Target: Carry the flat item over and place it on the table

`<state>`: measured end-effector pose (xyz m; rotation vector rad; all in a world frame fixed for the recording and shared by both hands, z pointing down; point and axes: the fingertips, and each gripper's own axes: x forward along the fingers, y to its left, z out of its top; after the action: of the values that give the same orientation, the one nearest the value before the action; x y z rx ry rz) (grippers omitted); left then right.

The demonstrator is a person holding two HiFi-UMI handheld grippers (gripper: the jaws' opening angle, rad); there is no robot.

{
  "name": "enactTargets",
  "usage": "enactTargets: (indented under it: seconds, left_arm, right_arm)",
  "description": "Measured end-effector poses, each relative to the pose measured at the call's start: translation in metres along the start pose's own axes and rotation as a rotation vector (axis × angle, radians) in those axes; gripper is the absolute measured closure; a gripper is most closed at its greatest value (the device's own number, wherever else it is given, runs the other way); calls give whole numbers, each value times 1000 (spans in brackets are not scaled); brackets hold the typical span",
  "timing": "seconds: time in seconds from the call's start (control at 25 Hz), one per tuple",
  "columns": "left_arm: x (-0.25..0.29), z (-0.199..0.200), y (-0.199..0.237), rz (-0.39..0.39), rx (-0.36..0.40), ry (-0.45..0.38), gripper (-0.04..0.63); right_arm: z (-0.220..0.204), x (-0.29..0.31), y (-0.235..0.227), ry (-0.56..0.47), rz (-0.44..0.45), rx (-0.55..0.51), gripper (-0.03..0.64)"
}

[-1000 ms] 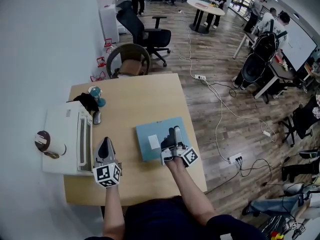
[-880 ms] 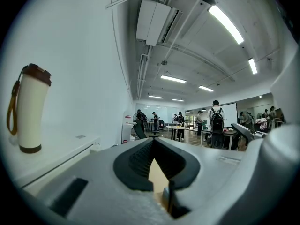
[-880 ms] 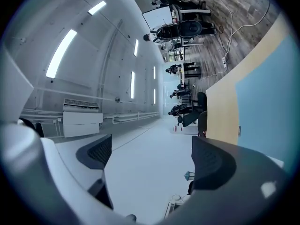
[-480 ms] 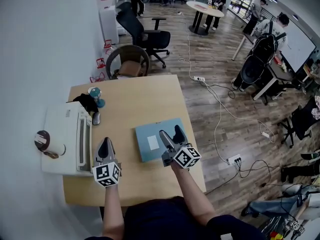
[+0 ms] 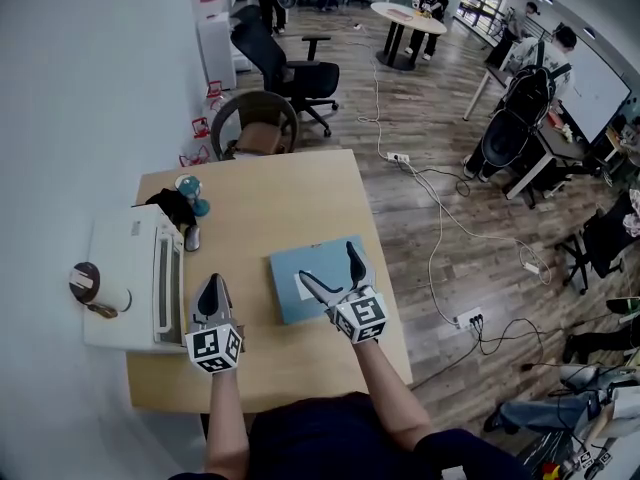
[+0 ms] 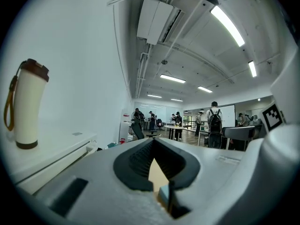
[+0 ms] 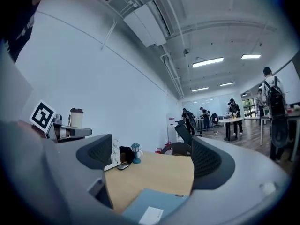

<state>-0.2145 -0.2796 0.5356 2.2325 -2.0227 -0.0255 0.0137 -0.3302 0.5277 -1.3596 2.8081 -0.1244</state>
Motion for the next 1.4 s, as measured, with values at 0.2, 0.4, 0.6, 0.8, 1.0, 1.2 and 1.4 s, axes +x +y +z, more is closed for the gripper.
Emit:
enactTargets:
  seconds: [0.2, 0.4, 0.6, 0.8, 1.0, 1.2, 1.4]
  left_arm:
    - [-3, -3, 5, 10, -2, 7, 600]
    - [-5, -4, 6, 21, -1, 17, 600]
    - [-5, -5, 7, 30, 25, 21, 600]
    - [-5, -2, 4, 18, 32, 15, 600]
    - [-5, -1, 1, 13, 25, 19, 600]
    - [-5, -2, -1, 1, 27, 20, 600]
    - [-5, -2, 0, 2, 22, 19, 600]
  right_arm:
    - [-6, -1, 0, 14, -20, -6, 87]
    - [-2, -8, -4, 3, -59, -19, 216]
    - [0, -15, -20, 8, -168, -42, 548]
    - [4, -17, -20, -5, -150, -10, 611]
    - [10, -17, -13, -14, -127, -42, 611]
    - [12, -19, -14, -16, -137, -32, 611]
    - [8, -20, -17, -4, -150, -24, 611]
